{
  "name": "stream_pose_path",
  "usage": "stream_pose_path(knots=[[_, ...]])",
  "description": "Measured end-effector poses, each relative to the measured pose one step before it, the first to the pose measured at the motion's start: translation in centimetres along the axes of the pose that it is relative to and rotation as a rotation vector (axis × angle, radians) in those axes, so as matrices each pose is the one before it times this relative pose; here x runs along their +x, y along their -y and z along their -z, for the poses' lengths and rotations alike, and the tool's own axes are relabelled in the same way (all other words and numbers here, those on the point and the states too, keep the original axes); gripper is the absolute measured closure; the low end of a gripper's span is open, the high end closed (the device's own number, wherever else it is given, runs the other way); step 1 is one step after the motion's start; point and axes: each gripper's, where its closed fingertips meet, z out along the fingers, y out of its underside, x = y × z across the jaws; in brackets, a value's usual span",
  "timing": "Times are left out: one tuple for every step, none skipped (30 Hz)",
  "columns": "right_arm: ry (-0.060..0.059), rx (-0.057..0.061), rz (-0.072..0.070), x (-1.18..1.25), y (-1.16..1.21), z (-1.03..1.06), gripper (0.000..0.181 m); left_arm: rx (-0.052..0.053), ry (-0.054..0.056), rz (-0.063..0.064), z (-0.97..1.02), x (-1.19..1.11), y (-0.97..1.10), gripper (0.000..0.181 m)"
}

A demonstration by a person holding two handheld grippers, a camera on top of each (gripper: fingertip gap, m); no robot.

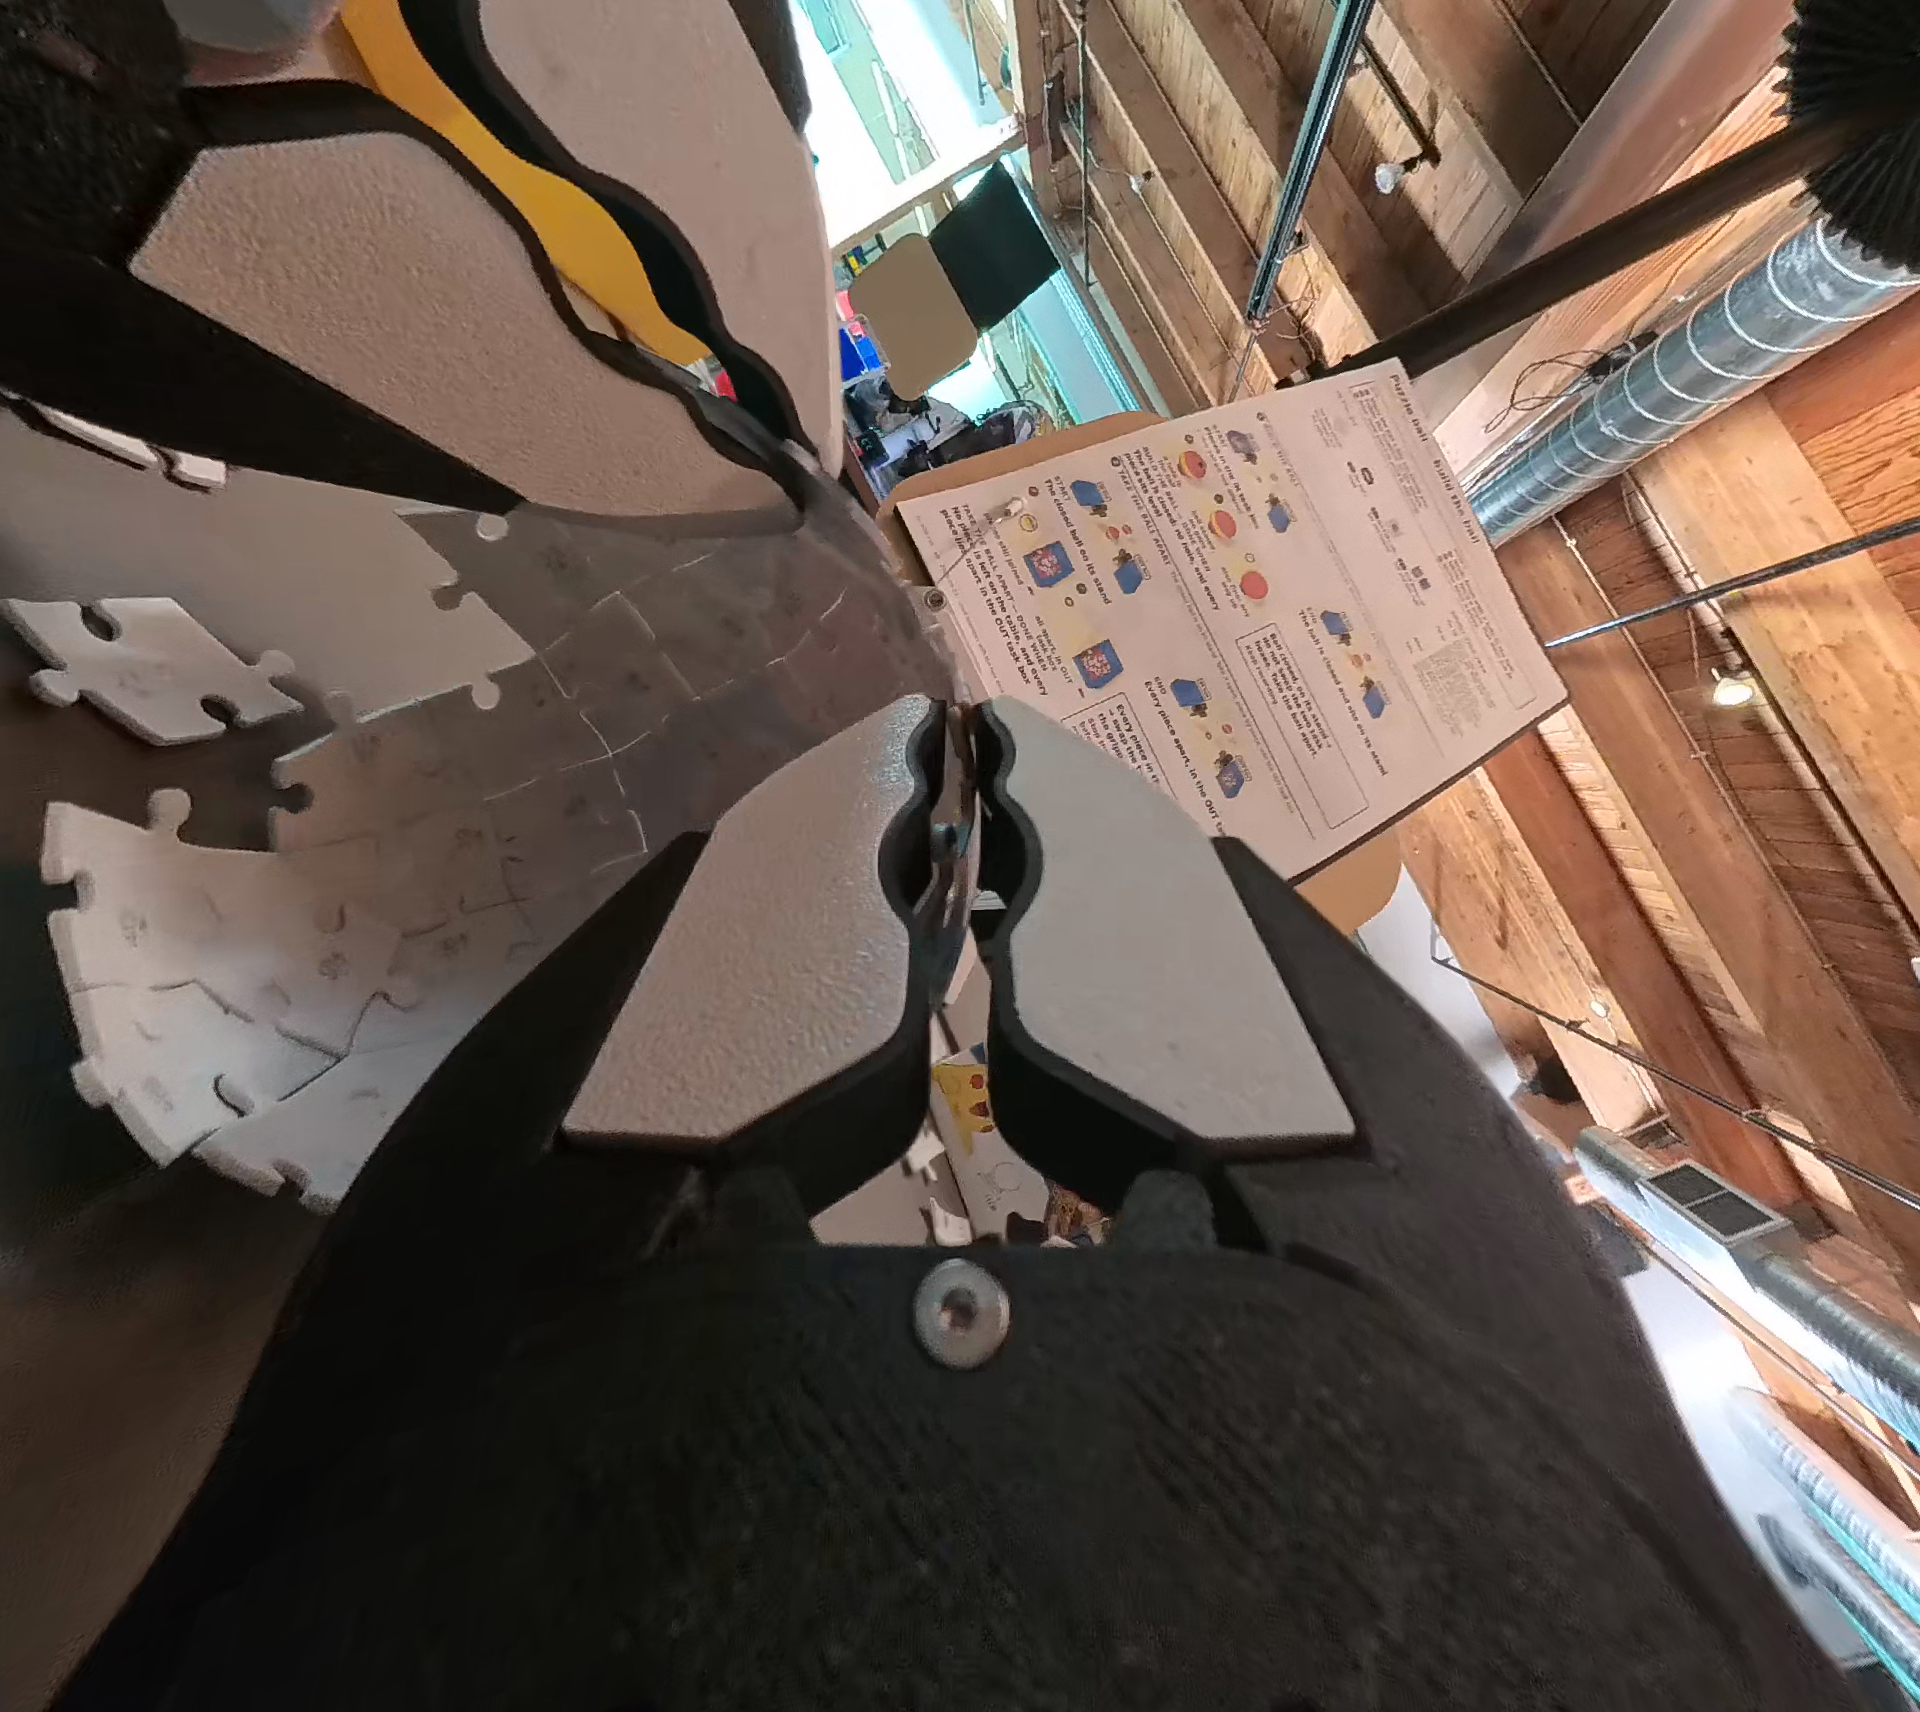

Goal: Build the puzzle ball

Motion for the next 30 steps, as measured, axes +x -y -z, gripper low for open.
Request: stream_pose_path(knots=[[-0.0002, -0.0011, -0.0015, -0.011, 0.008, -0.015, 0.176, 0.0, -0.0002, 0.0029, -0.006, 0.01, -0.028, 0.178], [-0.0062, 0.0007, 0.0012, 0.061, 0.027, 0.012, 0.176, 0.0027, 0.0012, 0.0027, 0.014, -0.011, 0.014, 0.178], [-0.0106, 0.003, 0.0061, 0.062, 0.075, 0.049, 0.177, 0.0032, 0.0042, 0.0008, 0.008, -0.054, 0.038, 0.178], [-0.009, 0.0002, 0.0055, 0.041, 0.048, 0.048, 0.176, 0.0022, 0.0035, 0.0, 0.014, -0.033, 0.038, 0.178], [-0.0044, -0.002, -0.0013, 0.018, 0.015, 0.023, 0.177, 0.0008, 0.0017, -0.0002, -0.004, -0.005, 0.002, 0.178], [-0.0032, 0.0004, -0.0061, 0.034, 0.055, 0.016, 0.177, 0.001, 0.0024, -0.0003, -0.003, -0.011, -0.009, 0.178], [-0.0022, 0.0014, -0.0043, 0.027, 0.056, 0.004, 0.177, 0.0017, 0.0011, 0.0029, 0.008, -0.007, 0.021, 0.176], [-0.0027, 0.0018, -0.0023, 0.036, 0.041, 0.004, 0.177, -0.0012, -0.003, 0.008, -0.028, 0.021, 0.006, 0.171], [0.0004, 0.0045, -0.003, -0.017, 0.079, 0.008, 0.177, -0.0034, 0.002, 0.0118, -0.047, -0.059, -0.004, 0.169], [0.0042, -0.0005, -0.0016, -0.062, -0.004, -0.026, 0.177, 0.0014, 0.0022, 0.0081, -0.026, -0.073, 0.036, 0.176], [-0.0021, -0.0054, -0.0059, 0.044, -0.096, -0.018, 0.176, 0.0047, -0.0029, 0.0015, -0.006, 0.044, 0.079, 0.178], [0.001, -0.0016, -0.0081, 0.031, -0.071, -0.007, 0.176, 0.0017, -0.001, -0.0054, -0.03, 0.07, 0.025, 0.178], [-0.0036, -0.0007, -0.0065, 0.106, -0.058, 0.0, 0.173, 0.0004, 0.0025, -0.0091, -0.026, 0.042, -0.016, 0.178], [-0.003, -0.0032, -0.0055, 0.138, -0.096, -0.008, 0.169, 0.0013, -0.0002, -0.007, -0.022, 0.042, -0.009, 0.178], [-0.0037, -0.0029, -0.0075, 0.148, -0.099, -0.013, 0.165, 0.0011, -0.0008, -0.0013, -0.008, 0.001, 0.014, 0.178], [-0.002, -0.0002, -0.0118, 0.136, -0.08, -0.002, 0.162, 0.0024, -0.0005, 0.0008, 0.012, -0.011, 0.037, 0.178], [0.0001, 0.0011, -0.0113, 0.093, -0.04, 0.004, 0.16, 0.0018, -0.0003, -0.0016, 0.014, -0.013, 0.041, 0.178], [0.0079, -0.0015, -0.0038, -0.034, -0.062, -0.043, 0.16, -0.0004, 0.0009, -0.005, 0.0, -0.002, 0.017, 0.178], [0.0062, -0.0057, 0.0021, -0.044, -0.102, -0.053, 0.16, -0.0008, 0.0014, -0.0059, -0.003, 0.012, -0.003, 0.178], [0.0041, -0.0035, 0.0031, -0.019, -0.046, -0.041, 0.161, 0.0014, 0.0019, -0.0041, 0.01, -0.006, 0.031, 0.178], [0.0046, 0.0027, 0.0003, -0.047, 0.042, -0.007, 0.164, 0.0025, 0.0011, -0.0016, 0.002, -0.013, 0.04, 0.178], [0.0053, -0.0018, -0.0007, -0.078, -0.025, -0.015, 0.166, 0.0018, -0.0006, -0.0002, 0.007, 0.005, 0.028, 0.178], [0.0057, -0.0071, 0.0023, -0.102, -0.11, -0.063, 0.169, 0.002, -0.0012, 0.0, 0.006, 0.014, 0.029, 0.178], [0.0052, -0.0026, 0.0021, -0.082, -0.042, -0.042, 0.171, 0.0017, 0.0006, -0.002, -0.002, 0.013, 0.029, 0.178], [0.0041, 0.001, 0.002, -0.063, 0.032, -0.02, 0.173, 0.0025, 0.0025, -0.0045, 0.021, -0.017, 0.05, 0.178], [0.004, -0.0007, 0.0022, -0.054, 0.013, -0.023, 0.176, 0.0036, 0.0015, -0.0029, 0.02, -0.02, 0.079, 0.178], [-0.0014, -0.0008, 0.0007, 0.016, 0.002, 0.006, 0.176, 0.0, 0.0001, 0.0008, 0.0, 0.005, 0.001, 0.178], [-0.0003, -0.0003, 0.0009, -0.012, -0.008, -0.002, 0.176, -0.0007, -0.0008, 0.0038, -0.014, -0.001, -0.027, 0.178], [-0.0029, 0.001, 0.0013, 0.007, 0.022, -0.003, 0.177, -0.0001, -0.0002, 0.0044, -0.009, -0.014, -0.013, 0.178], [-0.0033, 0.0017, 0.0019, 0.012, 0.045, 0.006, 0.177, -0.0004, 0.0008, 0.0036, 0.002, -0.042, -0.011, 0.178]])
